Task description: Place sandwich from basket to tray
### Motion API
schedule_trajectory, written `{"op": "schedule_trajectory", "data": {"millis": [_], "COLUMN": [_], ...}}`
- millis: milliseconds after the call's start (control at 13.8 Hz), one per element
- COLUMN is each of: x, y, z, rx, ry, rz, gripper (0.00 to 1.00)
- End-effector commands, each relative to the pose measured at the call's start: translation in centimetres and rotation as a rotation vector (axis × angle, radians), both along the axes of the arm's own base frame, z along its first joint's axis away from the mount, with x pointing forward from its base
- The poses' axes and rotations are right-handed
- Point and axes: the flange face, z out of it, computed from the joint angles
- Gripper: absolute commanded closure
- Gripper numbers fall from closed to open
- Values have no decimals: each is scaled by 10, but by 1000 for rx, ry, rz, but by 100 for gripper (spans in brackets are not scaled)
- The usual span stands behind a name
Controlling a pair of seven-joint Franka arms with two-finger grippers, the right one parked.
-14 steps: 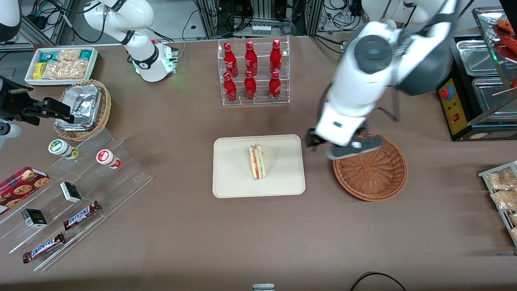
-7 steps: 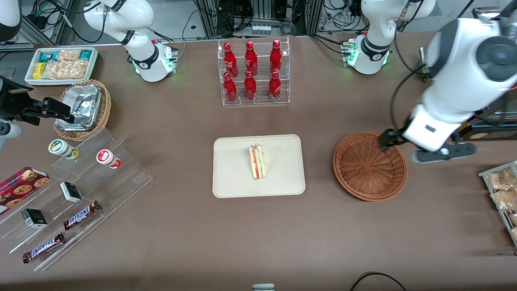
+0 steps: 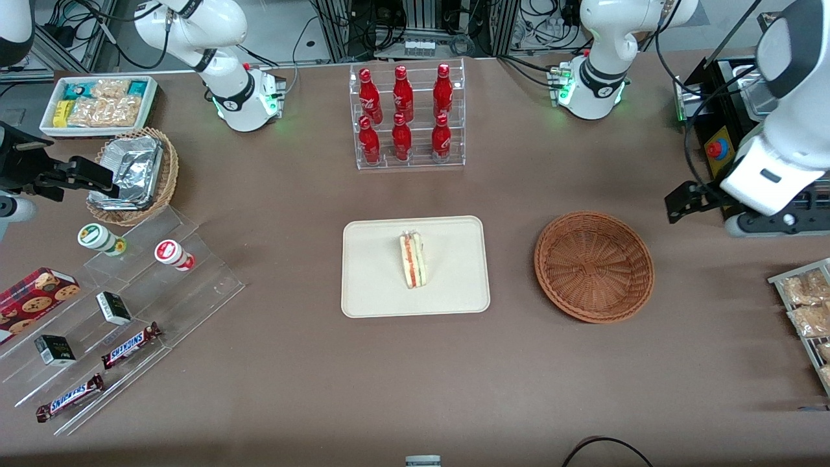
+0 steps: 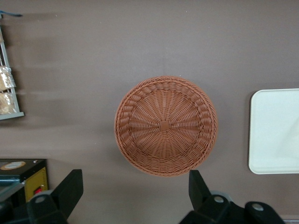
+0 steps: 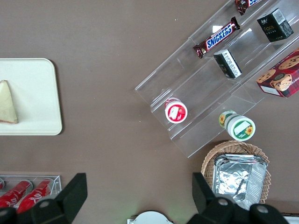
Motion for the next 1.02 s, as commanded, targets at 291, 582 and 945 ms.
{"op": "schedule_trajectory", "data": {"millis": [291,582,945], "x": [-11,-15,-14], "y": [33,36,31], "z": [27,25,22], "rx": [-84,-51,18], "ry": [29,65,67], "rz": [-62,-64,-9], "gripper": [0,0,0]}}
